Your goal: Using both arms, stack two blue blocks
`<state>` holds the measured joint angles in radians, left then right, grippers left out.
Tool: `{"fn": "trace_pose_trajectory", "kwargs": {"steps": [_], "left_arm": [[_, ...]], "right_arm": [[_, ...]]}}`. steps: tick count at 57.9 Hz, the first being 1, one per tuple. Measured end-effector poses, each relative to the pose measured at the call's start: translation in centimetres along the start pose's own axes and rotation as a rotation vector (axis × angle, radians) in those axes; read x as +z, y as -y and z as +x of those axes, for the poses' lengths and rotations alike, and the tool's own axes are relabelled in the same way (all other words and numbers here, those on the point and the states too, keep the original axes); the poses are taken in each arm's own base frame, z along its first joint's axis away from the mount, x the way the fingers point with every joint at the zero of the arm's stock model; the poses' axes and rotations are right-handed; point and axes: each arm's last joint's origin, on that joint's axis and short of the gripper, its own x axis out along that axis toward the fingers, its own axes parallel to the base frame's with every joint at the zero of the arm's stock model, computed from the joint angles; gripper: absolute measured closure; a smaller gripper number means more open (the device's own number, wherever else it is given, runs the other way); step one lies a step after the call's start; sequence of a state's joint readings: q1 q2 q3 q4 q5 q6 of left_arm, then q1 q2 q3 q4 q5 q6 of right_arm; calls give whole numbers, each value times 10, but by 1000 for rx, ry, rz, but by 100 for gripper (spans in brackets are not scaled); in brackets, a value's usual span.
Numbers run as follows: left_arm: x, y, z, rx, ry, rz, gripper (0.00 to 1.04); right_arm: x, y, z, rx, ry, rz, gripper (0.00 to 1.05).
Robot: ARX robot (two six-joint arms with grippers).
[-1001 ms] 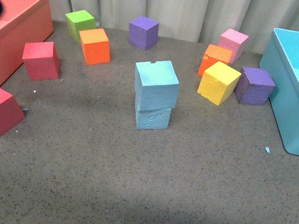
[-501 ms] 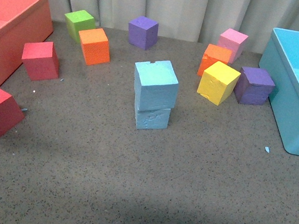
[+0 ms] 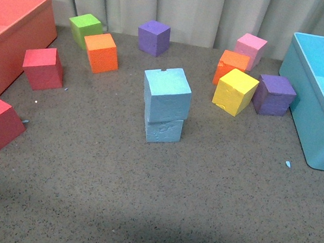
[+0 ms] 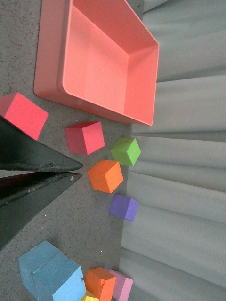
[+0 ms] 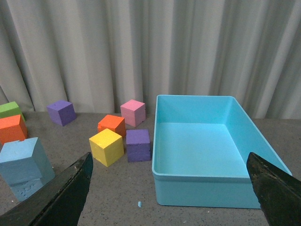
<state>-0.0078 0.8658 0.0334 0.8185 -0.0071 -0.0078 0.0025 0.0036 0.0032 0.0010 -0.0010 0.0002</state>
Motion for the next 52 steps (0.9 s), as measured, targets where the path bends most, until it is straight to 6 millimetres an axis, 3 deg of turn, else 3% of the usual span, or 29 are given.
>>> {"fn": "trace_pose_trajectory", "kwargs": {"steps": [52], "left_arm": [[11, -1, -39, 0, 39, 0, 101]], "right_arm": [[0, 0, 0, 0, 0, 0, 9]]}}
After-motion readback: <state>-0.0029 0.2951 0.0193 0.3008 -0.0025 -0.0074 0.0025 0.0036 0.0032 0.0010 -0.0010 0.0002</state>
